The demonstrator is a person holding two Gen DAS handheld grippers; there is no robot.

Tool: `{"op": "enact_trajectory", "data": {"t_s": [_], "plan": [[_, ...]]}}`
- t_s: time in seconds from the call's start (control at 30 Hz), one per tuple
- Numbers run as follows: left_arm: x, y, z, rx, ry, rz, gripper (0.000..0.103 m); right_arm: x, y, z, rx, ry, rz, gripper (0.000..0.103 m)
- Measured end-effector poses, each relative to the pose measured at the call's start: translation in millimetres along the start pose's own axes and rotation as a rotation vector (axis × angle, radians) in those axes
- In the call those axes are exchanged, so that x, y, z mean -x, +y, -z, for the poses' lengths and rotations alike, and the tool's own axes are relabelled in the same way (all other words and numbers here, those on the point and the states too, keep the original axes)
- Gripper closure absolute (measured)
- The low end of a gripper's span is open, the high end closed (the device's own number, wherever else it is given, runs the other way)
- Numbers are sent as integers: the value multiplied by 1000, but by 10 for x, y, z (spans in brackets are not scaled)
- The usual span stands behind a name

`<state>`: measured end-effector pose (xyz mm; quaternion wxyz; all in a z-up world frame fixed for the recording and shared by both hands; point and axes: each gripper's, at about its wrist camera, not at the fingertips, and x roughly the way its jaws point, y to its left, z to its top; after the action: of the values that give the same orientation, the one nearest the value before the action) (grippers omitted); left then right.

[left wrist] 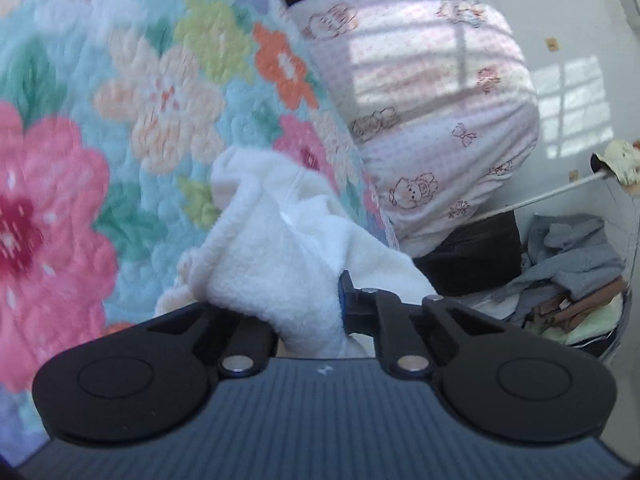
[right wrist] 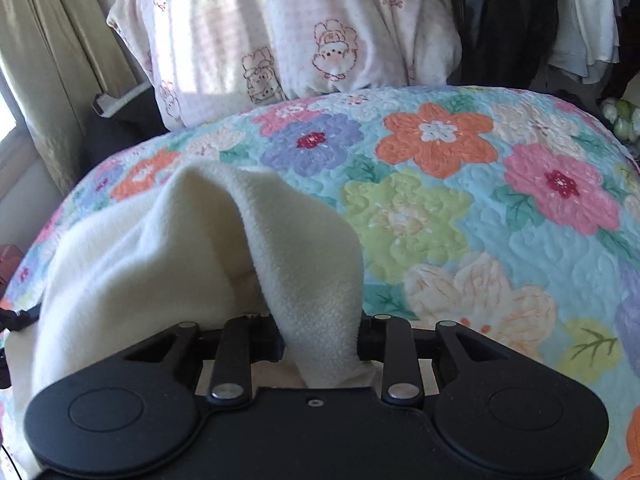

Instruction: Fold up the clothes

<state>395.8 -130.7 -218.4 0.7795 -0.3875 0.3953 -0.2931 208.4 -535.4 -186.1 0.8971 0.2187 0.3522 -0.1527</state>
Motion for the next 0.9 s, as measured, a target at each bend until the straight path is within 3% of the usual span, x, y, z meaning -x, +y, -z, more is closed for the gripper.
{"op": "enact_trajectory", "data": {"t_s": [0.03,0.07,0.23,0.33,0.57,0.7,0.8,0.9], "plan": [[178,-124,-33,-59,-41,-2,94,74,17,-46,-17,-20,-26,80],[354,-238,-68,-110,-79,-1,94,148,33,-91,-33,-41,-52,81],[1106,-474,-215,-160,-150,58,94,535,156,-315,-84,-108,-169,83],[1474,-599,-177,-213,-183,76,94,802,398,-426,26,-91,-146,85],[2364,-1113,-189,-317,-312,140,94,1739,905,-820,182,-277,-185,88],[2943,-1577,-24,-548,-497,112,94,2072,1341,-1193,291,-362,-190,88],[3190,-1680,-24,-580,-566,89,94,2097,1722,-1436,394,-390,-183,88],[3200,-1624,-223,-555,-601,-14,93,1803,2144,-1674,457,-370,-212,88]]}}
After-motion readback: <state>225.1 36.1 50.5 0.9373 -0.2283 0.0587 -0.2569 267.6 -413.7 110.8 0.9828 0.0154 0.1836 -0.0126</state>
